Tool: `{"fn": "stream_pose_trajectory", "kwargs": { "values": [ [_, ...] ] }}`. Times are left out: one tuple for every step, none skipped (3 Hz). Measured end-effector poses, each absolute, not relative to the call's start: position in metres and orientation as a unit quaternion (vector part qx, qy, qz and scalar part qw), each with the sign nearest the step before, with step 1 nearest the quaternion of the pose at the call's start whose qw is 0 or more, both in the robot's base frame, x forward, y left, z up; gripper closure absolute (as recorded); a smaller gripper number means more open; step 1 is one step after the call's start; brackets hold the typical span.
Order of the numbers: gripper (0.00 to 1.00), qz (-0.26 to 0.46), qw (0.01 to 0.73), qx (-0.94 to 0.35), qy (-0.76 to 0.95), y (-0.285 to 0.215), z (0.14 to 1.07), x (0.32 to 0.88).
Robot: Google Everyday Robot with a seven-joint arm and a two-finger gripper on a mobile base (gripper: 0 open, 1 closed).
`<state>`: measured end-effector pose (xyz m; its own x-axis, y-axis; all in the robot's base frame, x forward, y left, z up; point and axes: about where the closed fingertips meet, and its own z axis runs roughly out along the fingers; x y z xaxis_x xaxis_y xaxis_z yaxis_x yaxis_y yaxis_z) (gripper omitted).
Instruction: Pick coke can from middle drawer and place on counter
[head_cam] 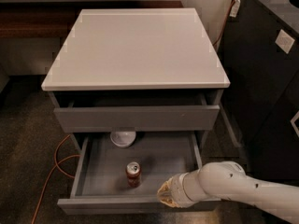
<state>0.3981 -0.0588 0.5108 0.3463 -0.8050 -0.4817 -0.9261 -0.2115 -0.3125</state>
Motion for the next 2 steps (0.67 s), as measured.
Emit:
{"fn": "stream_pose_trajectory", "kwargs": {
  "values": [
    [0.05,0.126,0.286,-0.766,0.561,-0.056,0.516,0.423],
    [0.00,0.147,0.292,-0.754,0.570,-0.045,0.511,0.444]
  ]
}}
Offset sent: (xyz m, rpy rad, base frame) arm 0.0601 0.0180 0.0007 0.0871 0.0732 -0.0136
